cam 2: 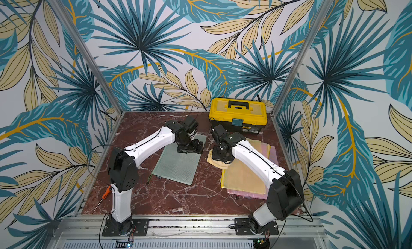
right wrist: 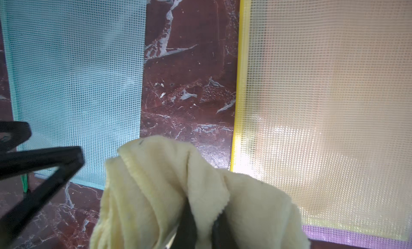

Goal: Wipe the document bag
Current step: Adjust the document bag at the center of the board, then wipe the dirt from the document bag.

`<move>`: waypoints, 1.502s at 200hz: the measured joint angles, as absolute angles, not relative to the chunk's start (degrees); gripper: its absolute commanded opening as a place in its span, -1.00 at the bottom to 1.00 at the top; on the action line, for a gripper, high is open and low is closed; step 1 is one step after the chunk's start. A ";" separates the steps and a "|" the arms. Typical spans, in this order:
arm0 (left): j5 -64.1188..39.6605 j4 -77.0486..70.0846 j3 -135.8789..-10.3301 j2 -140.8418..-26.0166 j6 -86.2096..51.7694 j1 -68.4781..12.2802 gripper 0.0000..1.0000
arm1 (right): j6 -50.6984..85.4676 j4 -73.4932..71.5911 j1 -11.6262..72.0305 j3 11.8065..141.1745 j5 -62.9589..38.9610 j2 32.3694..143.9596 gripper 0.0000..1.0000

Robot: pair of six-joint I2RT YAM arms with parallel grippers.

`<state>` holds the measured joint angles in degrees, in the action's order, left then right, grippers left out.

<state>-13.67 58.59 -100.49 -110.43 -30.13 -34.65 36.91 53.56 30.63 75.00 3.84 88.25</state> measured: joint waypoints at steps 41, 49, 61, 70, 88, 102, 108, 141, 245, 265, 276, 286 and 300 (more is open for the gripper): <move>-20.78 44.95 -84.68 -93.23 -27.03 -17.26 0.88 | 37.71 49.67 36.10 84.55 -1.98 101.49 -1.00; -23.44 40.73 -79.64 -90.35 -27.05 -12.84 0.88 | 37.93 47.81 36.82 86.21 -4.08 104.92 -1.00; -27.57 34.17 -71.94 -87.48 -27.83 -7.16 0.88 | 38.46 44.93 37.45 87.59 -7.05 109.95 -1.00; -29.80 30.09 -66.76 -86.54 -28.64 -3.33 0.88 | 39.03 43.29 37.58 87.85 -9.06 113.16 -1.00; -31.83 25.67 -60.38 -87.66 -28.62 0.75 0.87 | 39.86 42.13 37.52 87.55 -11.31 117.58 -1.00; -33.50 24.05 -59.00 -89.41 -27.77 0.89 0.84 | 40.12 41.76 37.41 86.17 -12.32 118.41 -1.00; -34.00 23.14 -58.96 -90.24 -27.35 0.80 0.84 | 40.18 41.82 37.39 85.73 -12.62 118.24 -1.00; -35.68 19.33 -58.98 -95.11 -24.32 0.93 0.78 | 40.10 39.51 36.69 83.09 -14.52 117.38 -1.00; -41.45 18.04 -59.61 -105.73 -16.91 -1.58 0.55 | 30.24 45.71 31.14 81.84 -14.57 115.52 -1.00; -45.80 18.81 -61.84 -108.47 -16.82 -4.16 0.54 | 29.34 47.11 30.17 82.48 -13.82 115.52 -1.00; -48.12 18.98 -62.94 -110.04 -16.95 -5.39 0.54 | 29.06 47.68 29.91 82.87 -13.63 115.52 -1.00; -49.71 19.00 -63.66 -111.04 -17.02 -6.04 0.53 | 28.80 48.03 29.91 83.20 -13.54 115.52 -1.00; -51.70 19.05 -64.29 -112.20 -17.21 -6.59 0.50 | 28.51 48.34 29.93 83.55 -13.54 115.52 -1.00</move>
<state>-51.70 19.05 -64.29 -112.20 -17.21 -6.59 28.51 48.34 29.93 83.55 -13.54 115.52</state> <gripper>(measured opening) 0.758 0.104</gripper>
